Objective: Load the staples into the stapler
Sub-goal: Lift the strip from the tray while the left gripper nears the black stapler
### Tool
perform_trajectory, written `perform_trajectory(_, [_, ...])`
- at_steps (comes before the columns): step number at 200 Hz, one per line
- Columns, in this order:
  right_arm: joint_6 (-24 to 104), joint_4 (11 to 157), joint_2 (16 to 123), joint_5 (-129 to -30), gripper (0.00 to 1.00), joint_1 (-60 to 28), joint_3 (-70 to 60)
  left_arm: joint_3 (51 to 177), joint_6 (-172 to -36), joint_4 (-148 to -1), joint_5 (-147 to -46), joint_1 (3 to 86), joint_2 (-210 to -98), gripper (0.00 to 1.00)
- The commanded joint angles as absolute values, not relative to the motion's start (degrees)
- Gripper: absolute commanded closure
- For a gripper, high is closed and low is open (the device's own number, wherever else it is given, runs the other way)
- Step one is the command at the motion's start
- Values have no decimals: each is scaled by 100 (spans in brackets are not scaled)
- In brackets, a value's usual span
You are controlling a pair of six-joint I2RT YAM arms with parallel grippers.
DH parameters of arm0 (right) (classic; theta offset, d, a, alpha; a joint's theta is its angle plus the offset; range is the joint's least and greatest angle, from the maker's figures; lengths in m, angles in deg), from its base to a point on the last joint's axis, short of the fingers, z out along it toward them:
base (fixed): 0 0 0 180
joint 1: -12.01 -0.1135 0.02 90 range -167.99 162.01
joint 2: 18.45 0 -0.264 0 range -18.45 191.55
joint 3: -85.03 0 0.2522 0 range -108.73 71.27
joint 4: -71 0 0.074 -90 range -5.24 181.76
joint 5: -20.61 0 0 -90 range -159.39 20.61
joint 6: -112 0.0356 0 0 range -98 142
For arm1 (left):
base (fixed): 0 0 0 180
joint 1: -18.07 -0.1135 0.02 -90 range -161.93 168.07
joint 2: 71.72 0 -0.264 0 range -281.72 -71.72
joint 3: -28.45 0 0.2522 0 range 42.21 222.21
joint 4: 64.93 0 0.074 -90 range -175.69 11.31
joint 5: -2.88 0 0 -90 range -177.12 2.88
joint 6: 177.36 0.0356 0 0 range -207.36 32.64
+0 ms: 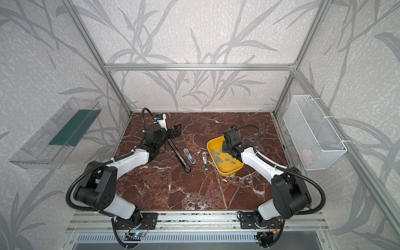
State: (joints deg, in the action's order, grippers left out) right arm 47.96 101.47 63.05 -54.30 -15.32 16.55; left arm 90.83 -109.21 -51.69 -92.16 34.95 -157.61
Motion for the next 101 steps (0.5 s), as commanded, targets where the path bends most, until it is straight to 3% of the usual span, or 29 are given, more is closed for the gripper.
perform_trajectory(1, [4635,10096,5842,-5377,88,-2014,1907,8750,-11141,-5474,-10205,3437,-15266,1])
perform_trajectory(34, [4819,10224,5469,-4820,88,-3440,2085,7967,-11360,-4873,-10814,3446,-14767,1])
perform_trajectory(60, [5122,10134,5538,-4457,88,-4448,2253,7823,-10859,-5665,-11034,3442,-14506,1])
perform_trajectory(101, [5609,9747,6047,-4408,89,-4873,2463,7277,-10496,-6056,-11414,3450,-14120,1])
